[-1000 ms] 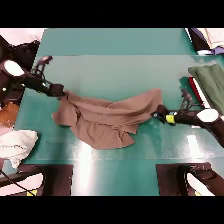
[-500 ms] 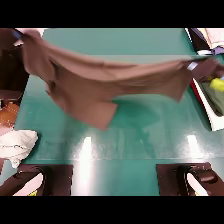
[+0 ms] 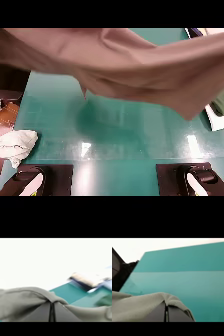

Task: Fold the shirts.

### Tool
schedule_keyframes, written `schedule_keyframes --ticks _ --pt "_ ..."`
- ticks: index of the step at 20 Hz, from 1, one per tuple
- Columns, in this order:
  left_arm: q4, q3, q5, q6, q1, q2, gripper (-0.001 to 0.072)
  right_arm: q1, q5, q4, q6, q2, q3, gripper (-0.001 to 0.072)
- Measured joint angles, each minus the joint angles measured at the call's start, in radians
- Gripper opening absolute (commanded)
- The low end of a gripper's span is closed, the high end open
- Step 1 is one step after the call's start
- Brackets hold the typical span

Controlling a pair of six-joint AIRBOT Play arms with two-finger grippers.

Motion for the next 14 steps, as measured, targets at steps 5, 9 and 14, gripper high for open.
schedule_keyframes --ticks 5,9,14 --pt "-0.053 -0.029 -0.004 0.024 0.0 0.005 0.0034 0.0 0.28 -0.123 0.087 -0.097 0.152 0.0013" --pt "0.07 -0.186 -0.05 0.026 0.0 -0.058 0.0034 0.0 0.446 -0.154 0.1 -0.267 0.195 0.0014" --pt "0.131 -0.391 -0.072 0.026 0.0 -0.271 0.0034 0.0 0.492 -0.166 0.017 -0.529 0.207 0.0014"
